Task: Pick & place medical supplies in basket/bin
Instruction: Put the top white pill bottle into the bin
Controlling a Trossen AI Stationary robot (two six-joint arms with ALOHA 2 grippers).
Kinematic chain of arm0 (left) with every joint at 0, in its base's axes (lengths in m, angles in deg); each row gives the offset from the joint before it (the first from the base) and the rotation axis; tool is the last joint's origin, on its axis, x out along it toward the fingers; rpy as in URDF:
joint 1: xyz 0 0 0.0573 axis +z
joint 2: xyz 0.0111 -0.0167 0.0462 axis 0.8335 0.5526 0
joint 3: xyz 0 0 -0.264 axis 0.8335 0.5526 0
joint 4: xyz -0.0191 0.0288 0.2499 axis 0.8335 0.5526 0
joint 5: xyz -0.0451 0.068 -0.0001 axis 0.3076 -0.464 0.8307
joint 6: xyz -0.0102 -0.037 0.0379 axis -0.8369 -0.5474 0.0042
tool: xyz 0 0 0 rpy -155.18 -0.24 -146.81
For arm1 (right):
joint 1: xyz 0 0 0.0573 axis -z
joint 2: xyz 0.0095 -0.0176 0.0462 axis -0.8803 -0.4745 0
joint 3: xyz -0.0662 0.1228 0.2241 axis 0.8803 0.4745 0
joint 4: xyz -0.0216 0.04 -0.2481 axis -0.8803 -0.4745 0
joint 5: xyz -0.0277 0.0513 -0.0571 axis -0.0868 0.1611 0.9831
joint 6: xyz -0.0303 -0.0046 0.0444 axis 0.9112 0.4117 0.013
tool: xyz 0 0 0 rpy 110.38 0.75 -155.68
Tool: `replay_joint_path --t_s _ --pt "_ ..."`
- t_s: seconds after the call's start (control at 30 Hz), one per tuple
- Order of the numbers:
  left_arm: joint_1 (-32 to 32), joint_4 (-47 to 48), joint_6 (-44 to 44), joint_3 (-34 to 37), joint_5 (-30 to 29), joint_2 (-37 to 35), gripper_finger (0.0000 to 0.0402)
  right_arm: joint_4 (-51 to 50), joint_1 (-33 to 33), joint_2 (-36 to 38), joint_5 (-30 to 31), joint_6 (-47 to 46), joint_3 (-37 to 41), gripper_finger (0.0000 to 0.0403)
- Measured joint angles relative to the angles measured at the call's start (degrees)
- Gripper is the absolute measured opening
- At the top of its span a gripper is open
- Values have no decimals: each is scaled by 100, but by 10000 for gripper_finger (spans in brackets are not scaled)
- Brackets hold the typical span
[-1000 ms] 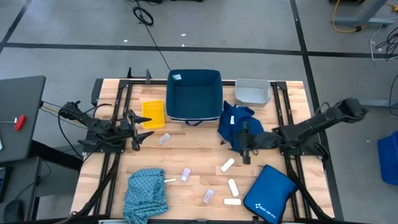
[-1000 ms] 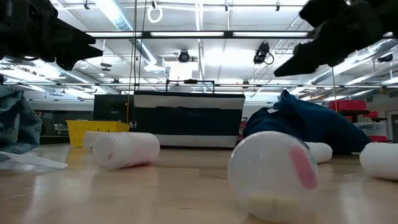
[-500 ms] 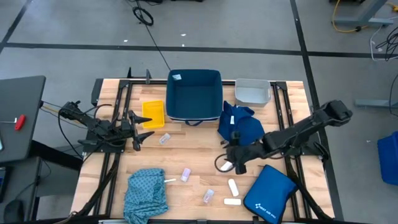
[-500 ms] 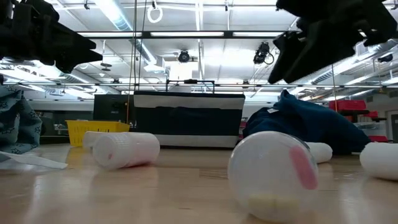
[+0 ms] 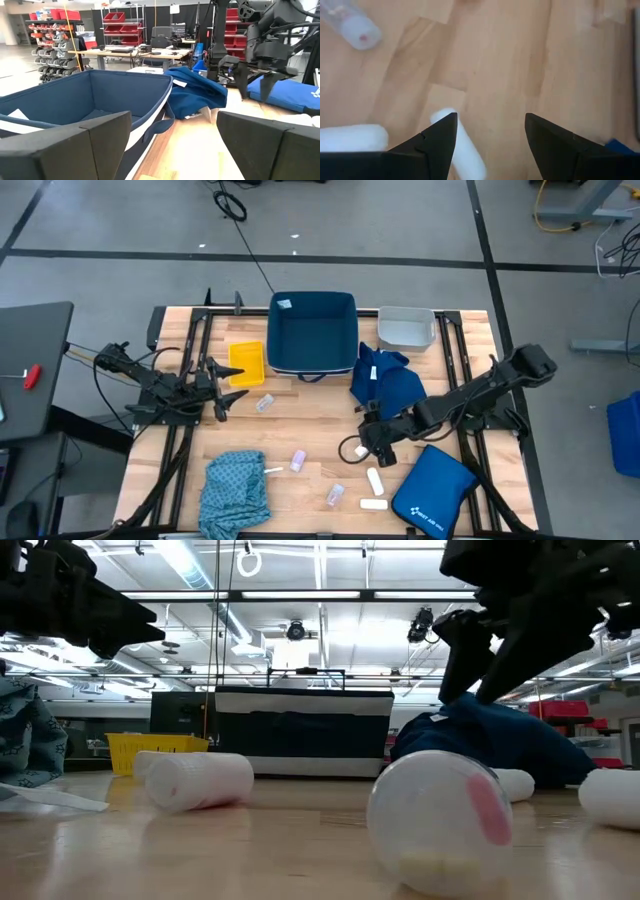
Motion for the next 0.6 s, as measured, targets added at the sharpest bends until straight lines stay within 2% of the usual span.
replay_joint_path --t_s 0.1,0.3,0.5,0.6 --pt "2 -63 100 4 -87 8 298 99 -98 -7 2 -65 0 243" --pt "0 -65 -101 11 -46 163 298 161 -363 -4 479 -100 0 243" --pt "122 119 -865 -340 -170 1081 298 159 -398 -4 628 -298 0 243" --pt "292 596 -1417 -750 30 1747 298 154 -395 -4 641 -299 0 243"
